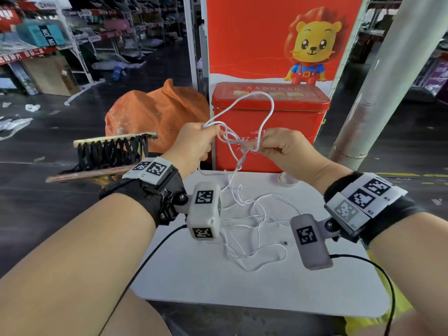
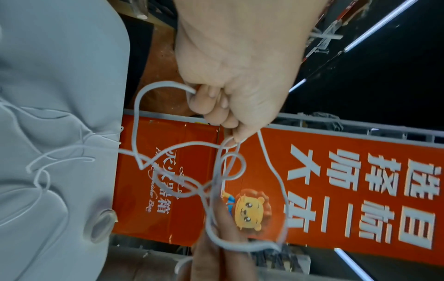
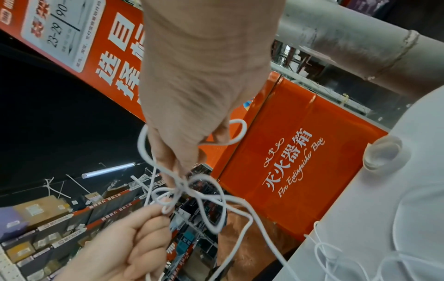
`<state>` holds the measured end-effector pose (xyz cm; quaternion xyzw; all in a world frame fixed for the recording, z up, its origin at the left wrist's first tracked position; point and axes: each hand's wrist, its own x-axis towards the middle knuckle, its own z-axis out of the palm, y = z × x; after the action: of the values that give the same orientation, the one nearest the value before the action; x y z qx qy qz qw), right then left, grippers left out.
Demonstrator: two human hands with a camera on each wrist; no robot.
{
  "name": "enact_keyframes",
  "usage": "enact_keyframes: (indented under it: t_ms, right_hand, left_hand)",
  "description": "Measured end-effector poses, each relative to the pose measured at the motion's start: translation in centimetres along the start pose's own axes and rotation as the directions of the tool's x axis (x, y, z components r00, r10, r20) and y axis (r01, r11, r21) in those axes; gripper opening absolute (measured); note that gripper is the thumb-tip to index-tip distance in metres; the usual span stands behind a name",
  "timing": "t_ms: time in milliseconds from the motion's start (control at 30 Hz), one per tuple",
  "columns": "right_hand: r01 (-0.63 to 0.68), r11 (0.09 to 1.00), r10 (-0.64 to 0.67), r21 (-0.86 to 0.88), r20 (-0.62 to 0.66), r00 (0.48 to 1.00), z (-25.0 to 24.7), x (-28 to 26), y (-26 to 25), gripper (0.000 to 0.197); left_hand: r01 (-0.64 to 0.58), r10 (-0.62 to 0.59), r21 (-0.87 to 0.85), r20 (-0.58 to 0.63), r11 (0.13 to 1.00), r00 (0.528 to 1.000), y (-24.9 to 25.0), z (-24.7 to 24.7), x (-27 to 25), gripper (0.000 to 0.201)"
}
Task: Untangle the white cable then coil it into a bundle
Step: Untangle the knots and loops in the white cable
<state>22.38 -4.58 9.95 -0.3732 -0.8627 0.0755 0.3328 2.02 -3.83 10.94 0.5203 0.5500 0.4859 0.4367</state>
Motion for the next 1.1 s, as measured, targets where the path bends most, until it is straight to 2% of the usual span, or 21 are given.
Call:
enact_keyframes:
  t_ms: [33,133,200,267,333,433,533,600,700,800,867,933,1000,1100]
  right_hand:
    - [-0.022,1.000,0.023,-0.015,0.041,0.999,-0.1,0.1,0.1,0.015]
    - [-0.255,0.967,0.255,-0.010,0.091,0.963,-0.2,0.2,-0.3,0.016]
    - [-0.380,0.925,0.377,0.013,0.080,0.923,-0.2,0.2,-0.4,0.024]
    - [-0.447,0.891,0.442,0.078,0.071,0.894,-0.3,0.3,-0.6,0.037]
    - [-0.452,0.891,0.446,0.031,0.111,0.888,-0.2,0.5,-0.7,0.043]
    - [-0.318,0.940,0.335,-0.125,0.165,0.927,-0.2,0.5,-0.5,0.038]
    - [-0.293,0.948,0.301,-0.126,0.042,0.953,-1.0,0.1,-0.2,0.019]
    - [-0.298,0.936,0.288,-0.188,-0.078,0.954,-1.3,-0.2,0.2,0.026]
    - [-0.376,0.869,0.320,-0.321,-0.215,0.923,-1.4,-0.5,0.0,0.025]
    - [-0.476,0.782,0.382,-0.402,-0.295,0.876,-1.2,-0.3,-0.1,0.027]
    - [-0.492,0.826,0.391,-0.275,-0.348,0.852,-1.3,0.0,0.0,0.028]
    - [-0.426,0.905,0.400,-0.001,-0.344,0.850,-1.4,0.2,0.2,0.033]
    - [-0.381,0.880,0.456,0.285,-0.277,0.845,-1.6,0.2,0.0,0.039]
    - [-0.387,0.820,0.467,0.423,-0.103,0.878,-2.0,0.1,-0.8,0.023]
  left_hand:
    - [0.002,-0.002,-0.010,-0.002,1.000,1.000,-0.1,-0.1,0.1,0.022]
    - [-0.019,0.020,-0.068,0.018,0.997,1.000,0.2,0.3,-0.2,0.022]
    - [-0.055,0.059,-0.092,0.036,0.994,0.998,0.5,0.6,-0.5,0.023]
    - [-0.083,0.087,-0.061,0.076,0.995,0.993,0.8,0.8,-0.7,0.024]
    - [-0.097,0.099,-0.019,0.106,0.995,0.989,0.9,0.9,-0.9,0.023]
    - [-0.095,0.096,-0.012,0.099,0.995,0.990,0.9,0.9,-0.9,0.024]
    - [-0.042,0.044,-0.029,0.066,0.999,0.997,0.8,0.6,-0.7,0.027]
    - [-0.011,0.012,-0.009,0.059,1.000,0.998,0.6,0.5,-0.7,0.027]
    - [0.019,-0.022,0.032,0.076,0.999,0.997,0.6,0.6,-0.7,0.027]
    - [0.044,-0.061,0.133,0.125,0.990,0.990,0.6,0.7,-0.6,0.023]
    - [0.051,-0.087,0.227,0.151,0.973,0.985,0.3,0.5,-0.6,0.023]
    - [0.081,-0.120,0.265,0.135,0.961,0.984,-0.1,0.2,-0.4,0.024]
    - [0.115,-0.143,0.242,0.098,0.963,0.985,-0.6,-0.2,-0.1,0.026]
    - [0.176,-0.178,0.178,-0.009,0.968,0.984,-1.0,-0.9,0.4,0.029]
